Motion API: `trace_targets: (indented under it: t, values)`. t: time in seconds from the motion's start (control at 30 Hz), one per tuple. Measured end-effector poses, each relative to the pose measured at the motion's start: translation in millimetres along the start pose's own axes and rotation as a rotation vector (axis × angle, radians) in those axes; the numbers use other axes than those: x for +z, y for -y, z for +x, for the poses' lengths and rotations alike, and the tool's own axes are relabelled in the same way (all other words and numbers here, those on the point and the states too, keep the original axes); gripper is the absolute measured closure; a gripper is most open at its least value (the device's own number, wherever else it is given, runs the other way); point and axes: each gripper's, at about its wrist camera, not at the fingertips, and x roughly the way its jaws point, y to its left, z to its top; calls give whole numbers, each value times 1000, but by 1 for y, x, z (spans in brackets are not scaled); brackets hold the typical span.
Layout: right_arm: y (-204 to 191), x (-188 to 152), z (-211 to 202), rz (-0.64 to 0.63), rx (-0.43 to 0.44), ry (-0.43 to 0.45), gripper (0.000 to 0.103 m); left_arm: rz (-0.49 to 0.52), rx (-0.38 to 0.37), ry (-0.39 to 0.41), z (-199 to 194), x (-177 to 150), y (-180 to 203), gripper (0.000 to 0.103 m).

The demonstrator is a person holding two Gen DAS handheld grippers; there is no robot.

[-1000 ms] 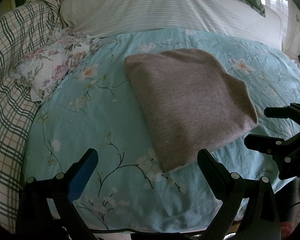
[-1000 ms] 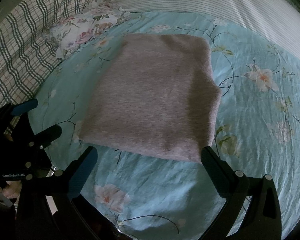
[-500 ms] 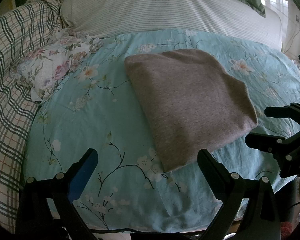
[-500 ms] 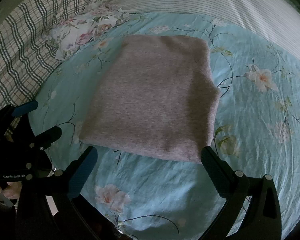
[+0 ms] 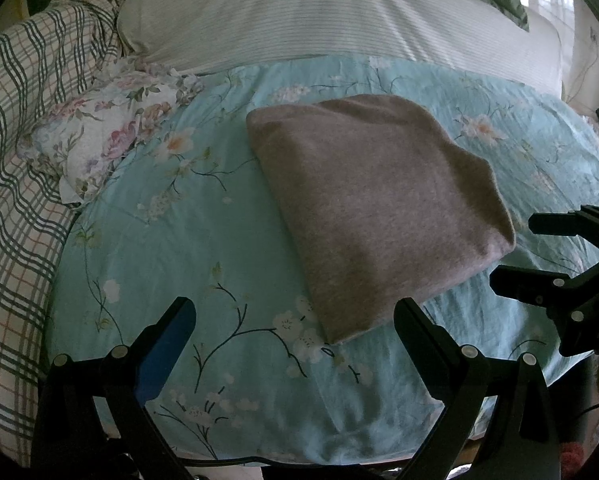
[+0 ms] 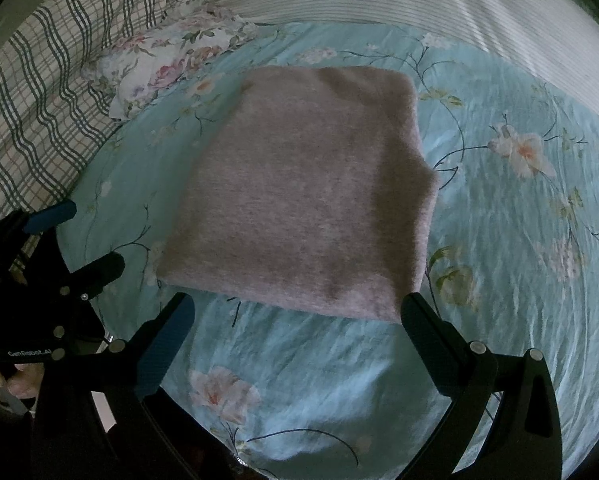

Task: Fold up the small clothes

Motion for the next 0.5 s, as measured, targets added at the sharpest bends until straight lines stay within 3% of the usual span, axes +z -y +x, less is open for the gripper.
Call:
trace_targets:
  t: [0.5]
  values:
    - [2,0,-1,0,3,3,0,0,-2,1,0,-1,1,3]
